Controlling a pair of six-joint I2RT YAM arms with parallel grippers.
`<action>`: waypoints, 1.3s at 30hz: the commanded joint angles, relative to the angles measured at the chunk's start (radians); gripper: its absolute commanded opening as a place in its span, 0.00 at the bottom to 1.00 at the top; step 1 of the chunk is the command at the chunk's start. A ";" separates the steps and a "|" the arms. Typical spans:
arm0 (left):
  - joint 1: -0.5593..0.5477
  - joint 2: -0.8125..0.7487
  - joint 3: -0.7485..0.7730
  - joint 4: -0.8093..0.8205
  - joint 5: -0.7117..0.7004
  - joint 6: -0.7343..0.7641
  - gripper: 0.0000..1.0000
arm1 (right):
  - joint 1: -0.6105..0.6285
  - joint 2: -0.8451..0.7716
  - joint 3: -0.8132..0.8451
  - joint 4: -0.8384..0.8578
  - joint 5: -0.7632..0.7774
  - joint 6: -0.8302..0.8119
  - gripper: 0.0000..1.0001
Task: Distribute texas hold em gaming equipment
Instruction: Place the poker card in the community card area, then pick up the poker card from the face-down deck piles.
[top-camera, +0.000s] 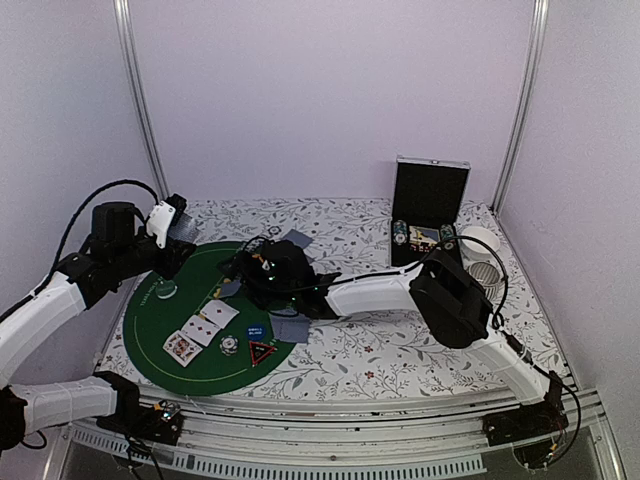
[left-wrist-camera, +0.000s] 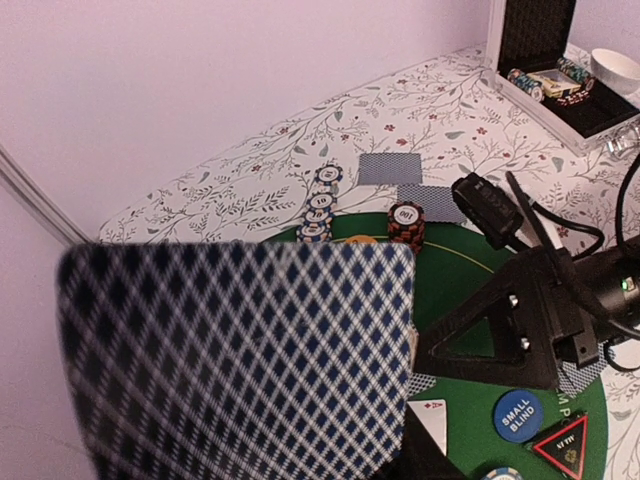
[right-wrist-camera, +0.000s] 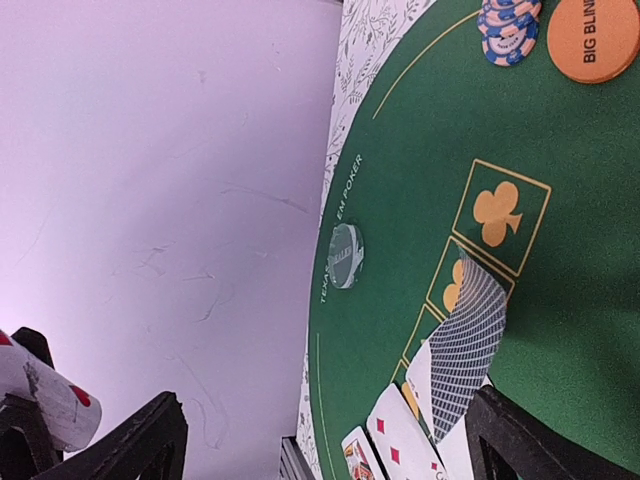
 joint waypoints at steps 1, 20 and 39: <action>0.012 -0.011 -0.007 0.035 0.011 0.000 0.37 | 0.006 -0.060 -0.038 0.016 0.001 -0.010 0.99; 0.010 -0.006 -0.019 0.032 0.163 0.035 0.36 | -0.002 -0.537 -0.514 0.223 0.144 -0.755 0.99; -0.260 0.105 -0.010 -0.100 0.369 0.176 0.34 | -0.088 -0.525 -0.284 -0.328 -0.521 -1.147 0.97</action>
